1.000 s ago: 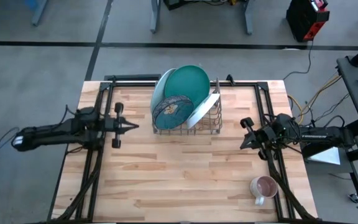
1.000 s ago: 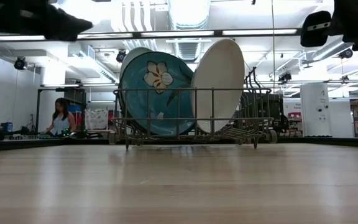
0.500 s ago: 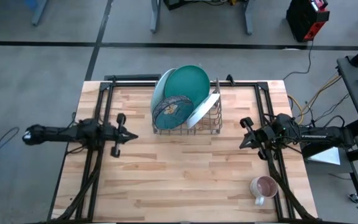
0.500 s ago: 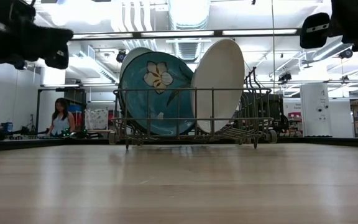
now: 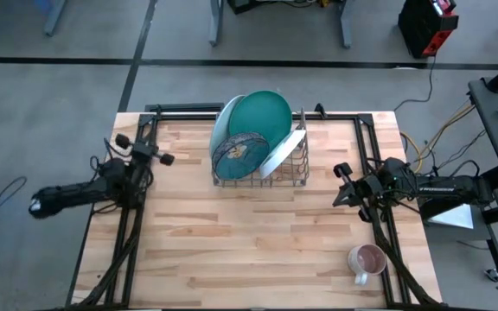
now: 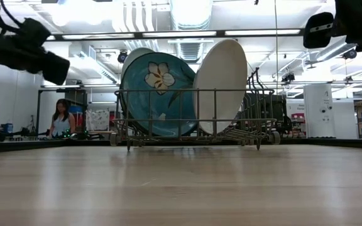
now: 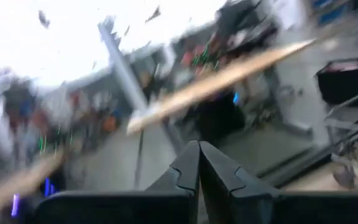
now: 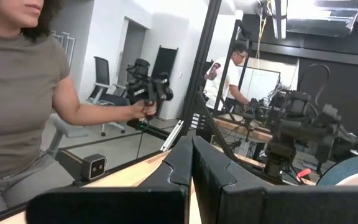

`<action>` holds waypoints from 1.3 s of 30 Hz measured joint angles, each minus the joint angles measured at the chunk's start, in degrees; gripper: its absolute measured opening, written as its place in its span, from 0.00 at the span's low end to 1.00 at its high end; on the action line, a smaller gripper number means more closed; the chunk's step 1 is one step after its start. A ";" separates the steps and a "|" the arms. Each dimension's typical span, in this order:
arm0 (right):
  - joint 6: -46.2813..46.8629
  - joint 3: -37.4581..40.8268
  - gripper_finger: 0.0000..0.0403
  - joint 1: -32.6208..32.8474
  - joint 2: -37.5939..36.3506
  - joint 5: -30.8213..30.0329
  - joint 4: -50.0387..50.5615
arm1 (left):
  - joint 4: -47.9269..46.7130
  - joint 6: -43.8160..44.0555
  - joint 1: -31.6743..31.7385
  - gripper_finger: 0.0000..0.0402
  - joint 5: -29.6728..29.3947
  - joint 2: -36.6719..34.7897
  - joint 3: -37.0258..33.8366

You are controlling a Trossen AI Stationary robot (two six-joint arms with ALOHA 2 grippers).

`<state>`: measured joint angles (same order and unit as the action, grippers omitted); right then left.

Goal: Sort dishes
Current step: Return to Home Position

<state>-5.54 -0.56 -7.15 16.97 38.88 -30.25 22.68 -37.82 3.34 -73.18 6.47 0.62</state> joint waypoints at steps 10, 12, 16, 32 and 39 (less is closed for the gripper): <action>0.03 -0.04 0.00 -0.01 0.40 -0.01 -0.16 | 0.70 -2.22 34.89 0.00 28.81 0.75 -0.02; -0.31 -0.04 0.00 0.00 0.33 0.00 -0.06 | 0.28 -0.06 42.35 0.00 40.02 1.92 0.13; 1.18 -0.04 0.00 0.00 0.39 0.00 -0.01 | 1.13 2.87 55.51 0.00 53.78 5.05 1.61; 3.55 -0.04 0.00 0.00 0.49 0.00 0.01 | -0.95 22.24 65.93 0.00 61.20 11.07 6.19; 3.55 -0.04 0.00 0.00 0.49 0.01 0.01 | -1.04 23.88 65.87 0.00 60.23 13.42 6.16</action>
<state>-1.99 -0.60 -7.16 17.45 38.89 -30.25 21.64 -13.93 69.21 -12.95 19.90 6.79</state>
